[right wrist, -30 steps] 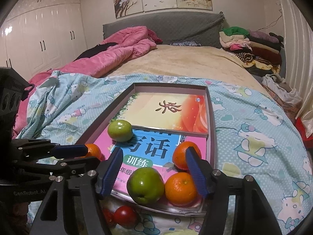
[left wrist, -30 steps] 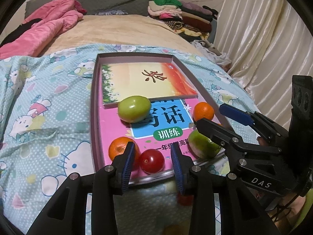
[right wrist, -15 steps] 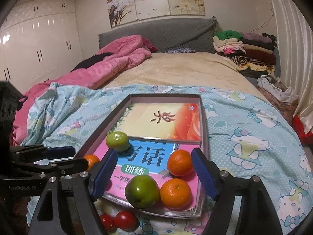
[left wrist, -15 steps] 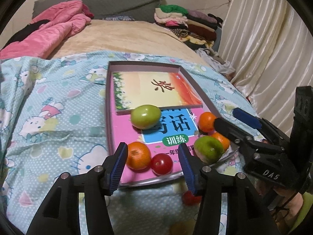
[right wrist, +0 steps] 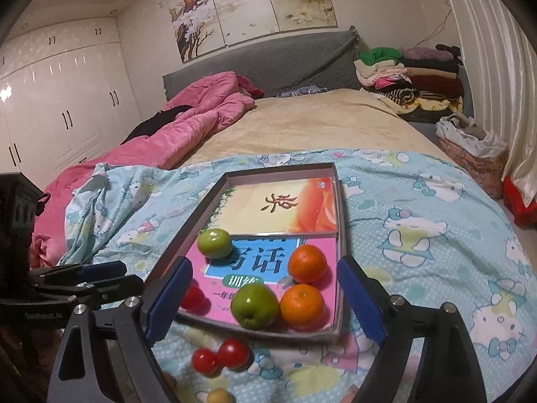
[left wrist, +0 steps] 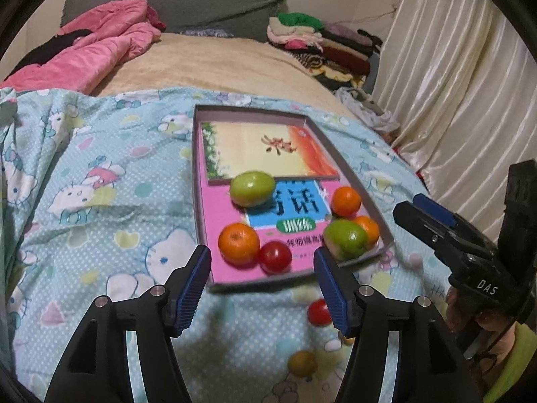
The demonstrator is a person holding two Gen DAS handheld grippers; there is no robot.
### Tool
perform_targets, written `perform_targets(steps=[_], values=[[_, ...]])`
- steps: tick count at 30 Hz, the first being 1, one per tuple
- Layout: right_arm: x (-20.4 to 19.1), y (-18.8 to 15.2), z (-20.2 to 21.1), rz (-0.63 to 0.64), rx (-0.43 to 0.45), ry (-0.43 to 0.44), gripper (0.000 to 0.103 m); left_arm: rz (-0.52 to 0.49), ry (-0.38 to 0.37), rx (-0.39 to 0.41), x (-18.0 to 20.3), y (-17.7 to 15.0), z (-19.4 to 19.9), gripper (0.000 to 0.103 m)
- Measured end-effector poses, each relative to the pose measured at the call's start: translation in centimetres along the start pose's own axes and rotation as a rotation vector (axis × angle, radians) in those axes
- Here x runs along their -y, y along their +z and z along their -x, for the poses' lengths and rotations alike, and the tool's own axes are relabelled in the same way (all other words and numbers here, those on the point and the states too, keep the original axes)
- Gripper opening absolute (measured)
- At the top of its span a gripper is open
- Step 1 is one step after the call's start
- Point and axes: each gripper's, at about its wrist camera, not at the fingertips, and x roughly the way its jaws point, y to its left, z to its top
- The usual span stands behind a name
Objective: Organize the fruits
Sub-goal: 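Move both grippers back toward the fruit left on the bedspread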
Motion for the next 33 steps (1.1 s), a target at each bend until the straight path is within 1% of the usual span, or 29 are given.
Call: perform_targets(steps=[2,9,12,15,20,24,26,28,32,33], values=[[-0.3,-0.5,0.3,0.006,-0.015,-0.007,0.088,-0.007,-0.007,-0.029,0.2,-0.6,0.1,0.066],[-0.9,-2.2,0.2,0.013,-0.105,-0.027,0.088,-0.023,-0.016,-0.095,1.1,-2.4,-0.2,0.066],[-0.8,-2.9,0.0,0.007,-0.141,-0.023,0.088,-0.062,-0.011,-0.135,1.9,-3.1,-0.7,0.066],[-0.6,-3.4,-0.6,-0.005,-0.185,-0.011,0.088,-0.081,-0.023,-0.18,2.4,-3.7,-1.4,0.065],[-0.4,-4.0,-1.3,-0.014,-0.237,0.007,0.086,-0.123,-0.031,-0.204,3.3,-4.6,-1.6,0.065],[-0.4,-4.5,-1.9,-0.017,-0.275,0.021,0.078,-0.14,-0.043,-0.224,3.9,-5.0,-1.8,0.062],[-0.4,-4.6,-2.1,-0.012,-0.284,0.024,0.074,-0.149,-0.042,-0.239,4.1,-5.2,-2.1,0.061],[-0.5,-4.8,-2.2,-0.01,-0.294,0.035,0.068,-0.16,-0.04,-0.258,4.3,-5.5,-2.6,0.061],[-0.5,-5.1,-2.8,-0.006,-0.322,0.052,0.057,-0.175,-0.044,-0.298,4.6,-6.0,-3.3,0.05],[-0.5,-5.2,-3.0,-0.008,-0.331,0.056,0.054,-0.182,-0.041,-0.306,4.6,-6.2,-3.4,0.045]])
